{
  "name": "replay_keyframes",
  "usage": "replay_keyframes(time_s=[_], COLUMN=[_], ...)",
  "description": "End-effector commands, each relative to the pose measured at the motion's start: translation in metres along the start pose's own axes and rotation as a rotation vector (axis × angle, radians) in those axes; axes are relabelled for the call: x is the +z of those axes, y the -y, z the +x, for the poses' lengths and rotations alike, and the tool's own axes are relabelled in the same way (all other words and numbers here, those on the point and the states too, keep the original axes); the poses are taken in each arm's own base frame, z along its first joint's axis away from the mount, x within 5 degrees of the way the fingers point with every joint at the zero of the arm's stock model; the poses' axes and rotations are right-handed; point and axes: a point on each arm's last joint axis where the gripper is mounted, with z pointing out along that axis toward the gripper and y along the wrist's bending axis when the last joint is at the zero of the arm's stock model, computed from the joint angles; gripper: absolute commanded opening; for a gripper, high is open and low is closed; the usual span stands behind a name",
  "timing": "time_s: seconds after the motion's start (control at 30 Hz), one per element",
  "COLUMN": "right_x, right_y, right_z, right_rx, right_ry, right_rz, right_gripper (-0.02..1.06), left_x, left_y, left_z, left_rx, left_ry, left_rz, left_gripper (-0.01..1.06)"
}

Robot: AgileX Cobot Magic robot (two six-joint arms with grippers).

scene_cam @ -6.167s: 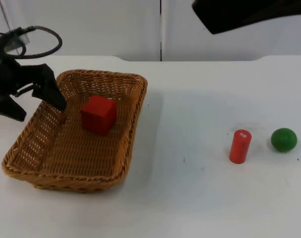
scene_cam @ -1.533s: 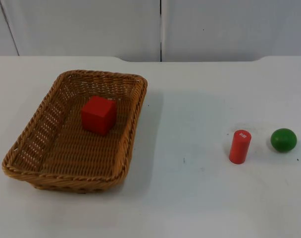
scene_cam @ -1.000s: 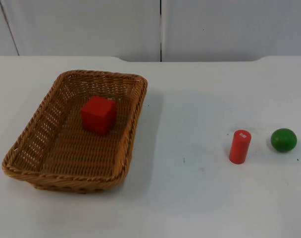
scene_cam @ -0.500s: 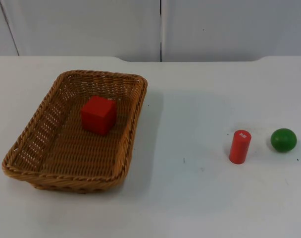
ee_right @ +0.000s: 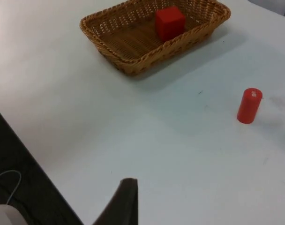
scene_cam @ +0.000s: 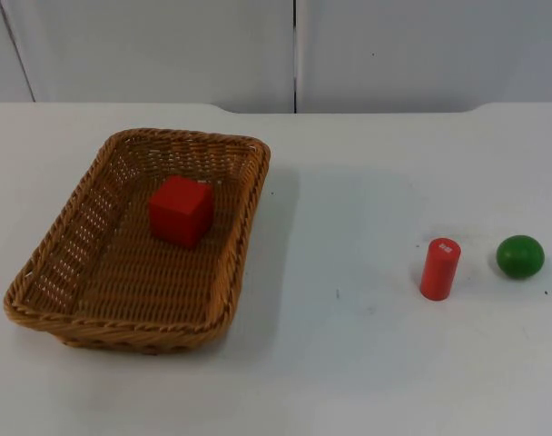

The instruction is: Pick up the basket with the left hand and place the object to the left of the red cylinder into the basket with the right hand.

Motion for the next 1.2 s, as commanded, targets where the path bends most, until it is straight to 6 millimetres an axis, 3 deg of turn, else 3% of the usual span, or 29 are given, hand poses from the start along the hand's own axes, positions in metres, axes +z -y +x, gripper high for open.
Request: replay_keyframes(time_s=[0.0, 0.37, 0.5, 1.17], right_x=[0.0002, 0.0002, 0.0002, 0.0002], right_y=[-0.0002, -0.0002, -0.0004, -0.0012], right_z=[-0.0005, -0.0005, -0.0005, -0.0004], right_rx=[-0.008, -0.009, -0.010, -0.021], right_ry=[0.013, 0.013, 0.013, 0.013], right_rz=[-0.006, -0.006, -0.007, -0.017], right_gripper=[0.92, 0.92, 1.05, 1.05], left_x=[0.0004, 0.0004, 0.0004, 0.0004], left_y=[0.0000, 0.0000, 0.0000, 0.0002], left_z=[0.0014, 0.0014, 0.0014, 0.0014], left_rx=[0.002, 0.002, 0.002, 0.001], left_ry=[-0.004, -0.004, -0.004, -0.004], left_rz=[0.005, 0.005, 0.005, 0.007], left_gripper=[1.05, 1.05, 1.05, 1.05])
